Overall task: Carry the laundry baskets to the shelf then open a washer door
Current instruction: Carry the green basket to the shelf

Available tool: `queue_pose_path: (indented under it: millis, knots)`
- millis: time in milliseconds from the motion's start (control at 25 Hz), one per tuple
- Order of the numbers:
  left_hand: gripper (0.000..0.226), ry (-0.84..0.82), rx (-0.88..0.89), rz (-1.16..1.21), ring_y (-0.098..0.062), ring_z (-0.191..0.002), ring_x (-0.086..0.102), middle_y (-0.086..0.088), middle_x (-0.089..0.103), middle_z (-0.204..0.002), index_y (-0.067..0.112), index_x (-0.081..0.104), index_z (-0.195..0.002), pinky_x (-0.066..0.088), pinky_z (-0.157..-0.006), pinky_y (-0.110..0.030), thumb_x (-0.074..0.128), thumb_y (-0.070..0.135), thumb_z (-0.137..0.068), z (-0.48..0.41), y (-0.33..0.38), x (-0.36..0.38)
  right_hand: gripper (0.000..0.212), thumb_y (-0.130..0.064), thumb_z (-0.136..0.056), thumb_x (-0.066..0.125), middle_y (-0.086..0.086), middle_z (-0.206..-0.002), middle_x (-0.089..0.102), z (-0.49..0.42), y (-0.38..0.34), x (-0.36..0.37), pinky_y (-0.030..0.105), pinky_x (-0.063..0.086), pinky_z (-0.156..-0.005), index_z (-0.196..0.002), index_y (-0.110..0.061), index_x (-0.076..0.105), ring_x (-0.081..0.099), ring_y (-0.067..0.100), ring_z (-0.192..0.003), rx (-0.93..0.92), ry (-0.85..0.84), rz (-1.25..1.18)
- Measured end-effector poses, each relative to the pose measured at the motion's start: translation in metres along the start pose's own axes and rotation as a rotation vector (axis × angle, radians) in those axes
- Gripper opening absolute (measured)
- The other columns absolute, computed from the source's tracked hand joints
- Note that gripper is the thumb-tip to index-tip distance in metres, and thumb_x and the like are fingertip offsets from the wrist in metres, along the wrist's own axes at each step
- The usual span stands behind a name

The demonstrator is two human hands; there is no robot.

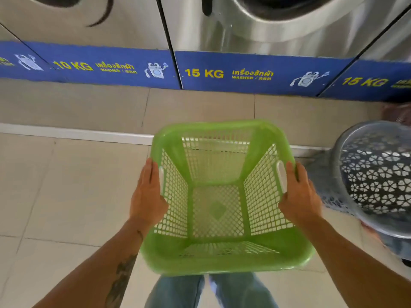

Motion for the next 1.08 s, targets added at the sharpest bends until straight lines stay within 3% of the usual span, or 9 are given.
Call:
queue_pose_path:
  millis: [240,440,640,880,960,1080]
  knots:
    - [0.103,0.112,-0.19,0.066,-0.018,-0.148,0.021,0.01,0.005,-0.164,0.018,0.012,-0.157,0.035,-0.114,-0.038,0.059,0.0,-0.068,0.104,-0.019,-0.159,0.086,-0.003,-0.072,0.06,0.008,-0.149,0.028,0.054,-0.092,-0.129,0.046,0.052,-0.083,-0.149,-0.018,0.023,0.054,0.037,-0.112,-0.211,-0.023,0.046]
    - [0.099,0.268,-0.315,0.099,-0.021,-0.14,0.038,0.014,0.01,-0.164,0.024,0.019,-0.155,0.045,-0.101,-0.033,0.058,0.006,-0.067,0.191,-0.082,-0.244,0.083,-0.01,-0.069,0.062,0.004,-0.14,0.037,0.104,-0.191,-0.176,0.044,0.05,-0.082,-0.145,-0.019,0.031,0.058,0.036,-0.107,-0.424,0.004,0.104]
    - [0.097,0.467,-0.426,0.182,-0.024,-0.135,0.045,0.013,0.017,-0.162,0.026,0.022,-0.155,0.045,-0.101,-0.034,0.058,0.004,-0.068,0.299,-0.179,-0.288,0.08,-0.013,-0.071,0.061,0.004,-0.143,0.035,0.176,-0.306,-0.165,0.043,0.049,-0.082,-0.145,-0.022,0.031,0.058,0.037,-0.111,-0.647,0.032,0.121]
    - [0.096,0.669,-0.623,0.253,-0.026,-0.131,0.049,0.01,0.021,-0.162,0.025,0.024,-0.154,0.046,-0.101,-0.037,0.058,0.002,-0.068,0.471,-0.341,-0.32,0.08,-0.017,-0.068,0.059,0.003,-0.14,0.038,0.313,-0.477,-0.093,0.042,0.05,-0.075,-0.144,-0.021,0.033,0.059,0.036,-0.106,-0.952,0.059,0.155]
    - [0.096,0.713,-0.712,0.239,-0.027,-0.125,0.054,0.011,0.022,-0.162,0.027,0.024,-0.154,0.051,-0.095,-0.038,0.056,0.003,-0.066,0.531,-0.397,-0.324,0.08,-0.017,-0.067,0.057,0.005,-0.14,0.038,0.367,-0.538,-0.068,0.043,0.052,-0.075,-0.144,-0.02,0.034,0.061,0.036,-0.104,-1.061,0.044,0.142]
    - [0.1,0.79,-0.796,0.219,-0.026,-0.105,0.063,0.014,0.027,-0.158,0.035,0.021,-0.152,0.059,-0.075,-0.038,0.054,0.003,-0.063,0.614,-0.474,-0.33,0.081,-0.015,-0.072,0.056,0.004,-0.145,0.033,0.45,-0.625,-0.035,0.043,0.052,-0.08,-0.148,-0.02,0.028,0.06,0.034,-0.109,-1.181,-0.026,0.146]
Point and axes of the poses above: each hand's wrist, its own z-axis away from the middle knuckle, its own x-axis out of the palm, y = z × x, the point moved 2 cm from there along -z, towards the middle knuckle
